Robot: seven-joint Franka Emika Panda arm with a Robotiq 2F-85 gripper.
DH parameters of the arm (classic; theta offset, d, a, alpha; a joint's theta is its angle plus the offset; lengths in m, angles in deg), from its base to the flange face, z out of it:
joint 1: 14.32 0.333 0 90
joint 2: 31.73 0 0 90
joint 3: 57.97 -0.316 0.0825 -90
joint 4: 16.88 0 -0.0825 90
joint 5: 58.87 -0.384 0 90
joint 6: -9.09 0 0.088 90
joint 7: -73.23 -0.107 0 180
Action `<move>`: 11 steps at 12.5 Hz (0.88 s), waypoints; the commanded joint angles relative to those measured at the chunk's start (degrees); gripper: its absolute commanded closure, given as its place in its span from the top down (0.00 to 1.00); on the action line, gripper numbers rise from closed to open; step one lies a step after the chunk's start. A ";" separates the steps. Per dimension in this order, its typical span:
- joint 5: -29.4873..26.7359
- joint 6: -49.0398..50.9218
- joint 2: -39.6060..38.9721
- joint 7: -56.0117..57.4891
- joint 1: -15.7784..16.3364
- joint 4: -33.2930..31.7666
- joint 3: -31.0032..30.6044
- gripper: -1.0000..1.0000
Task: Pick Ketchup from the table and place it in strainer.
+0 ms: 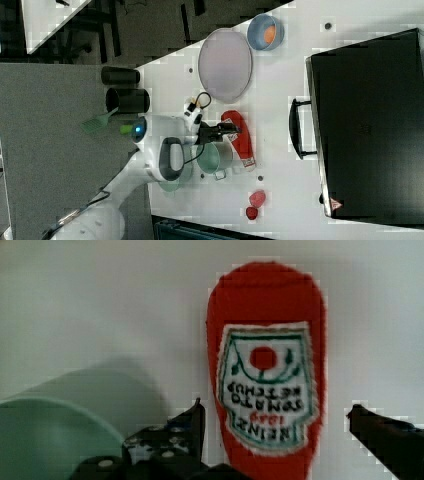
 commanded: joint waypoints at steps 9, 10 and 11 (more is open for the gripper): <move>0.30 -4.95 -0.10 2.00 0.09 0.47 0.05 0.61; 0.26 -3.76 2.07 1.56 0.06 0.80 0.10 0.61; 0.26 -1.24 4.84 1.53 0.07 1.40 0.04 0.61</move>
